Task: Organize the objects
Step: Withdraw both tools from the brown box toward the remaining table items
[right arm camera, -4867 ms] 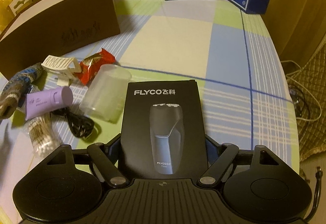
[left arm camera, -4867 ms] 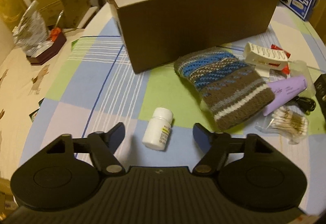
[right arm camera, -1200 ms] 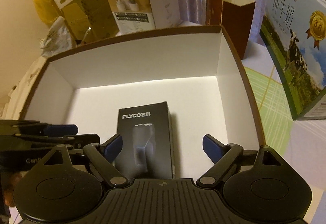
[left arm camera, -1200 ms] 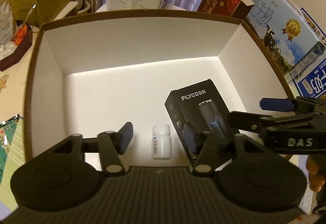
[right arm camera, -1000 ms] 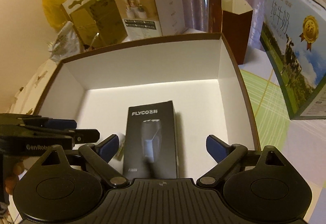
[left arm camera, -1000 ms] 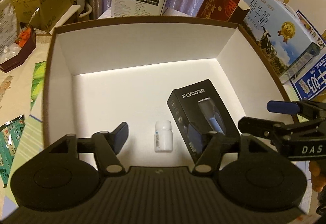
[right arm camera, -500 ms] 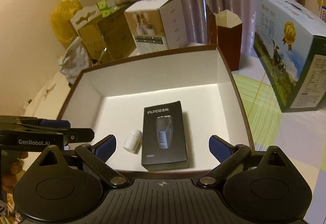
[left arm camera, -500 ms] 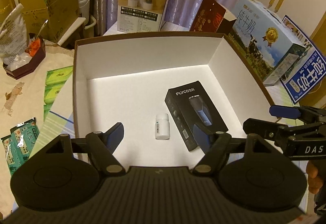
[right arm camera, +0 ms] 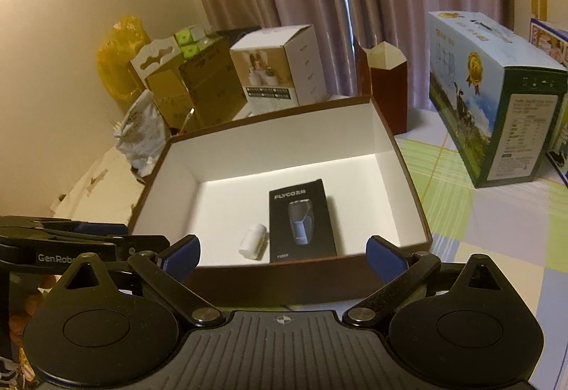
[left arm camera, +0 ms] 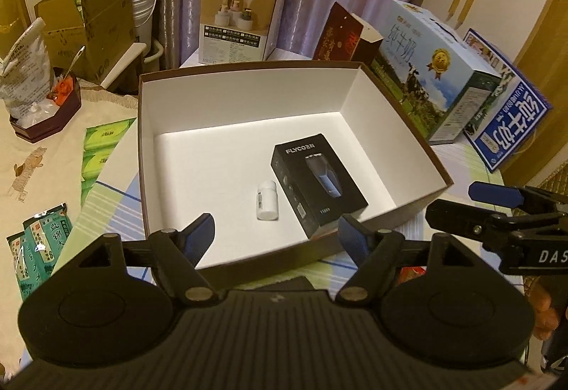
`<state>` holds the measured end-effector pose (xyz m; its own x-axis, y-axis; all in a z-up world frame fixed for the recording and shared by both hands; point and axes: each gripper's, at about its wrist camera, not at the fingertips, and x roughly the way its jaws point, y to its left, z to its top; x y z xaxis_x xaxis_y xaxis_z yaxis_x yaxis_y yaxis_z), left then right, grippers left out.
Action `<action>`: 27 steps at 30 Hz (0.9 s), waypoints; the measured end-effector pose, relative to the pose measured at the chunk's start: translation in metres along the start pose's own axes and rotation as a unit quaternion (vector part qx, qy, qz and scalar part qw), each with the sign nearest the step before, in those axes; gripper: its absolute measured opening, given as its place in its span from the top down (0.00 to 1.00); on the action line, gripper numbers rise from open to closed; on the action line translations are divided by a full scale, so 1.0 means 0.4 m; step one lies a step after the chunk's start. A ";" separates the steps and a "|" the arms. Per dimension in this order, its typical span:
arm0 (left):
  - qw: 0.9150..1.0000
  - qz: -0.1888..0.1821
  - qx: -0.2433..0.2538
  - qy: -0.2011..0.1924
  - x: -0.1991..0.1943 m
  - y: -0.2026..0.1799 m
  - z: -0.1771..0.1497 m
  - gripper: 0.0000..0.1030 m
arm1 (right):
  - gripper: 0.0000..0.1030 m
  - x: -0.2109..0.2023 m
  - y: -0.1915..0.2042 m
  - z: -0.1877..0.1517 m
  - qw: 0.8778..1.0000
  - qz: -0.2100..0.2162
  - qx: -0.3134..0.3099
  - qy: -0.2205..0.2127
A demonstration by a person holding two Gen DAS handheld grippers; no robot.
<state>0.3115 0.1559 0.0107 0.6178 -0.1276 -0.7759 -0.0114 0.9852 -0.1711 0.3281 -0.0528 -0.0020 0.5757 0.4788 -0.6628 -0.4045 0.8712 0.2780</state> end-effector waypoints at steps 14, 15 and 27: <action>1.000 -0.006 -0.004 -0.004 -0.117 -0.019 -0.110 0.27 | 0.03 -0.141 0.008 -0.098 1.000 0.004 0.017 -0.020; 1.000 -0.005 -0.004 -0.005 -0.125 -0.019 -0.117 0.26 | 0.03 -0.149 0.006 -0.104 1.000 0.003 0.018 -0.021; 1.000 0.001 0.003 0.012 -0.159 -0.041 -0.193 0.25 | 0.02 -0.234 -0.025 -0.198 0.999 -0.014 0.034 -0.013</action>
<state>0.2118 0.1389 0.0159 0.5983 -0.1275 -0.7911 -0.0091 0.9861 -0.1658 0.2218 -0.1147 0.0021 0.6047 0.4567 -0.6525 -0.3392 0.8889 0.3078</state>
